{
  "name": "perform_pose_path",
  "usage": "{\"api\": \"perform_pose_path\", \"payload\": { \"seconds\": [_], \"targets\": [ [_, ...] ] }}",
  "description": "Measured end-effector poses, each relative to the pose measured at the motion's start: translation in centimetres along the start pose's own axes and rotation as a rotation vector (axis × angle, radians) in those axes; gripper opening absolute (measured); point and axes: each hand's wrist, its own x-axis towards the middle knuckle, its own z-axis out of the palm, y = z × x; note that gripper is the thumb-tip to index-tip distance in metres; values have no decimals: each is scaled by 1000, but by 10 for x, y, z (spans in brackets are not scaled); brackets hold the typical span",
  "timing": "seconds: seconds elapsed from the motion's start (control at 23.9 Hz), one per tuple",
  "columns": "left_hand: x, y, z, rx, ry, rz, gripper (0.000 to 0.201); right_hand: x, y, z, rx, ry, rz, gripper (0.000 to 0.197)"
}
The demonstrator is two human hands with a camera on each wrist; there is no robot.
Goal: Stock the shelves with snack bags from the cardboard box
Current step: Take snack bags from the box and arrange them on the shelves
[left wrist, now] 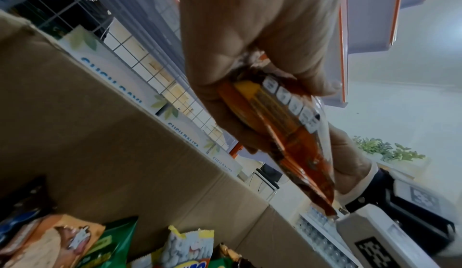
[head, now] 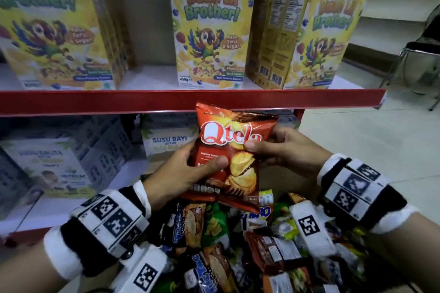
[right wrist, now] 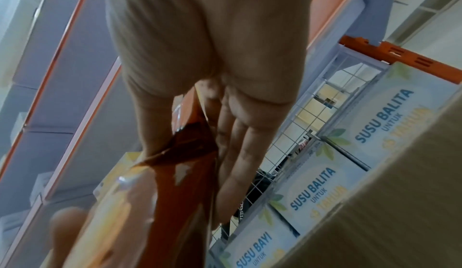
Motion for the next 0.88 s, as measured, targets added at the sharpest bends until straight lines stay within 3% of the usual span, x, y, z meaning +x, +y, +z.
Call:
{"api": "perform_pose_path", "payload": {
  "seconds": [0.21,0.33,0.42,0.46,0.54,0.75,0.88],
  "targets": [
    [3,-12,-11,73,105,8,45,-7,26,-9,-66,-149,196,46],
    [4,-14,-21,116,154,-2,51,-11,61,-10,-683,-313,351,55],
    [4,-16,-23,122,164,-19,52,-11,88,-1,-1083,-551,448,70],
    [5,-17,-23,124,169,-28,52,-12,98,4,-1153,-655,481,73],
    [5,-17,-24,115,178,-48,52,-14,110,11,-1097,-709,473,69],
    [4,-8,-32,117,163,-81,90,-11,102,5,-870,-511,357,39],
    [7,-7,-39,93,218,-71,81,-17,77,-14,-650,-418,265,23]
  ]
}}
